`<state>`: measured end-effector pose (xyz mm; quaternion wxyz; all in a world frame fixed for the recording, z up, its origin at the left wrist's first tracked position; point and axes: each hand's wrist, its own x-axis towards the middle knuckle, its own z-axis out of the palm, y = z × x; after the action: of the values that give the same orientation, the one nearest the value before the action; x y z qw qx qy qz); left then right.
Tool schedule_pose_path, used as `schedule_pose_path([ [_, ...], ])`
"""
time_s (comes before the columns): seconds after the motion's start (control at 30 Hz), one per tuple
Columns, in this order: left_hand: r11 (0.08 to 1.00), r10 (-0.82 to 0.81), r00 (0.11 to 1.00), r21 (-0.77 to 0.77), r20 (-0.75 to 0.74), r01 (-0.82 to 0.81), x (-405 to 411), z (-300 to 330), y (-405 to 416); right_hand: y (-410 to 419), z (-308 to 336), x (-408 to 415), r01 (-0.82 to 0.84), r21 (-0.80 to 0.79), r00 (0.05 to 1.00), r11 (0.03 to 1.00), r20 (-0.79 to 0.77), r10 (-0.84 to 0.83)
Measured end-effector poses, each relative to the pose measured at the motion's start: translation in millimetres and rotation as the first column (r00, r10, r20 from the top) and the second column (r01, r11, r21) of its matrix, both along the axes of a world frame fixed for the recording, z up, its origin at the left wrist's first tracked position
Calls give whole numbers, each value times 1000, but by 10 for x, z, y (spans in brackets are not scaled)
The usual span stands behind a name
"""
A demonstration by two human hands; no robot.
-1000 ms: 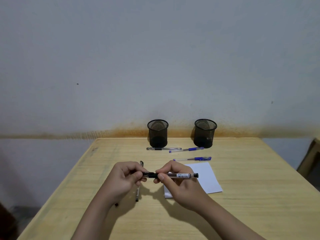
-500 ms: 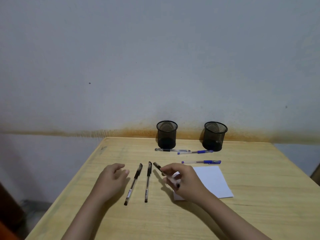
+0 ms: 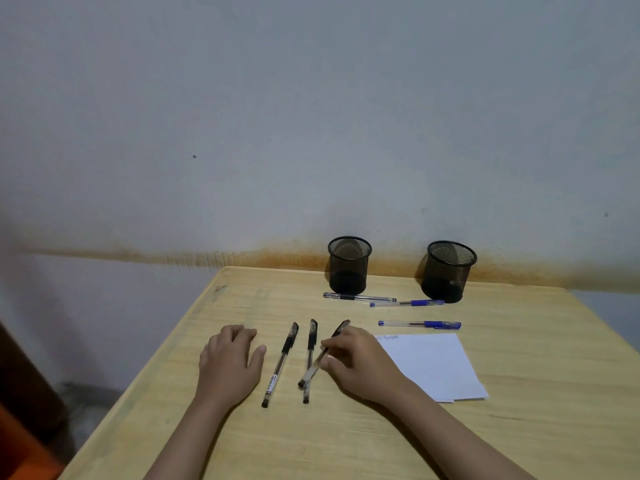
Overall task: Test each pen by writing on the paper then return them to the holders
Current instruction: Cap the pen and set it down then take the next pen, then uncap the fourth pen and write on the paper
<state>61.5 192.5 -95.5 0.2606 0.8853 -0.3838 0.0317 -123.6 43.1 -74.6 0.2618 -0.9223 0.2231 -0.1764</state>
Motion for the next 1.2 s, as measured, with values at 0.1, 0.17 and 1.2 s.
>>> schedule_pose_path([
  [0.1, 1000, -1, 1000, 1, 2, 1, 10, -10, -6, -14, -2, -9, -29, -13, 1000, 999, 3, 29],
  [0.17, 1000, 0, 1000, -5, 5, 0, 11, -20, -10, -22, -9, -20, -36, -10, 999, 999, 1, 36],
  [1.2, 998, -14, 1000, 55, 19, 13, -27, -4, -18, -587, 151, 162, 389, -102, 920, 915, 90, -381],
])
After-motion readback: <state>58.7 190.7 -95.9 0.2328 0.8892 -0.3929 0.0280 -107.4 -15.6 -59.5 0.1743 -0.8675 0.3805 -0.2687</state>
